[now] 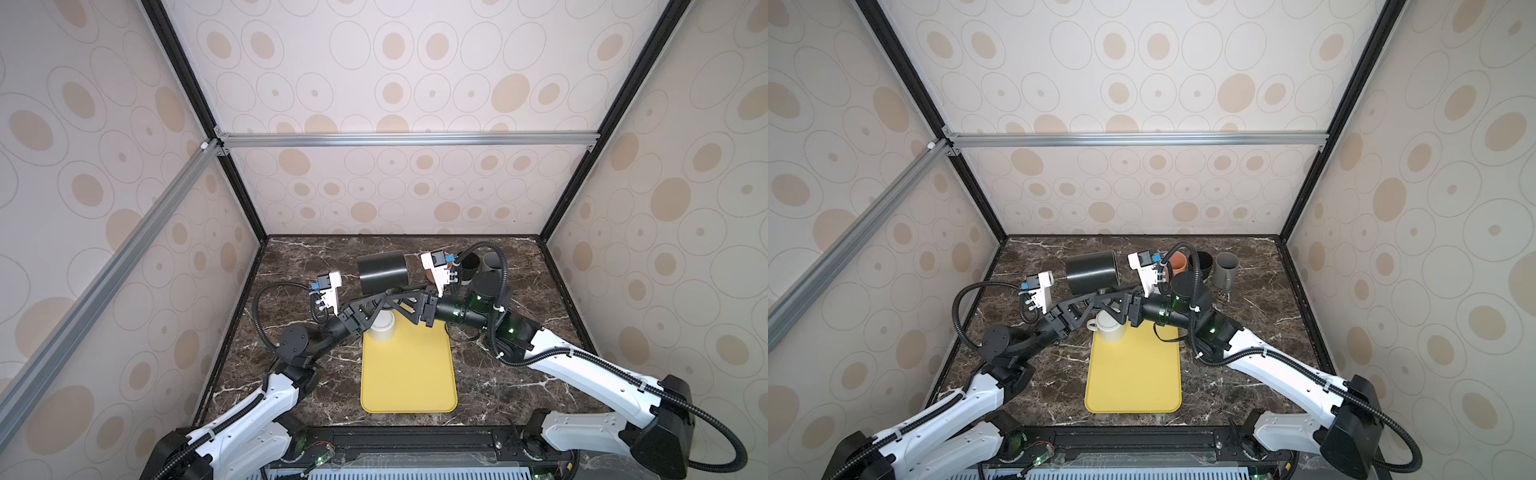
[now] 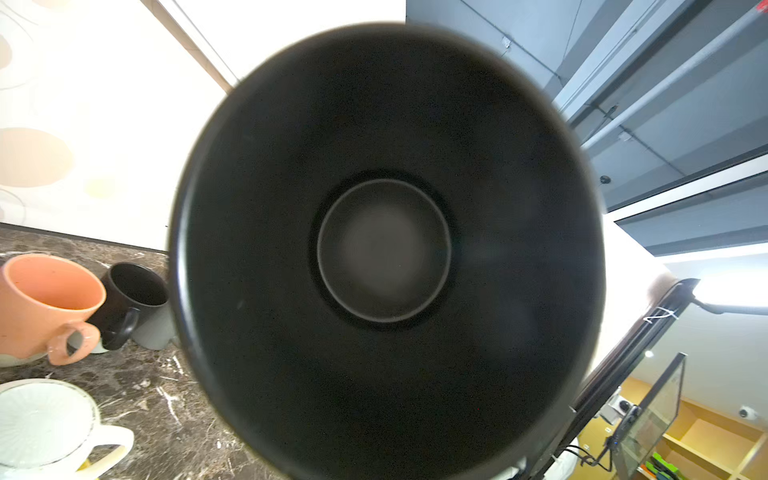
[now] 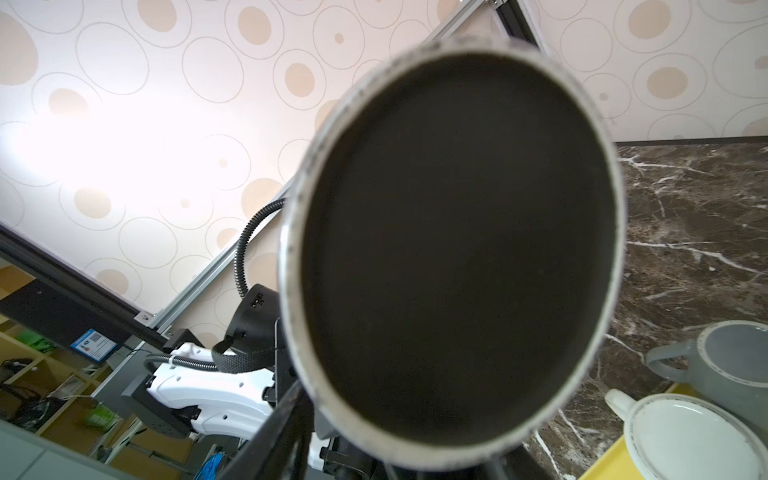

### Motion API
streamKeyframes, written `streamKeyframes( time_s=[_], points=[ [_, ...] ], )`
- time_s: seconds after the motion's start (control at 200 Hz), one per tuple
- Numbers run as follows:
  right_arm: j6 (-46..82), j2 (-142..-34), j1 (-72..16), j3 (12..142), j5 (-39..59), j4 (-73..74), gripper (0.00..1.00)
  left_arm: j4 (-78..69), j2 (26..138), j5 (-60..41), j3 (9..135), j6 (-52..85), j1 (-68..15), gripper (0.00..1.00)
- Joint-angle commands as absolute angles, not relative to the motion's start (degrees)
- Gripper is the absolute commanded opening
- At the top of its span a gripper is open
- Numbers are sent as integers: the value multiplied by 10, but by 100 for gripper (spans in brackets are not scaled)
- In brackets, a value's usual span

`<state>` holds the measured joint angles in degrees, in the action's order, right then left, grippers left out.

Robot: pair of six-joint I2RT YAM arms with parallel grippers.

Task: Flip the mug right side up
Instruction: 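Close the left gripper on the black mug while the right gripper holds it, then carry the black mug beyond the tray with the left gripper while the right draws back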

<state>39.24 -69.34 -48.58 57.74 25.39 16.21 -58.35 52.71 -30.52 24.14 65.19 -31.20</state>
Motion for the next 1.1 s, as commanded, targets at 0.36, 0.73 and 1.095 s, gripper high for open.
streamKeyframes(
  time_s=[0.36, 0.73, 1.095],
  points=[
    [303, -499, -487, 525, 70, -61, 60, -356, 530, -222, 419, 469, -285, 0],
    [290, -462, -482, 541, -137, -204, 59, -169, 774, -99, 652, 369, -287, 0],
    [267, -460, -478, 535, -173, -221, 58, -71, 955, 34, 803, 295, -326, 0]
  ],
)
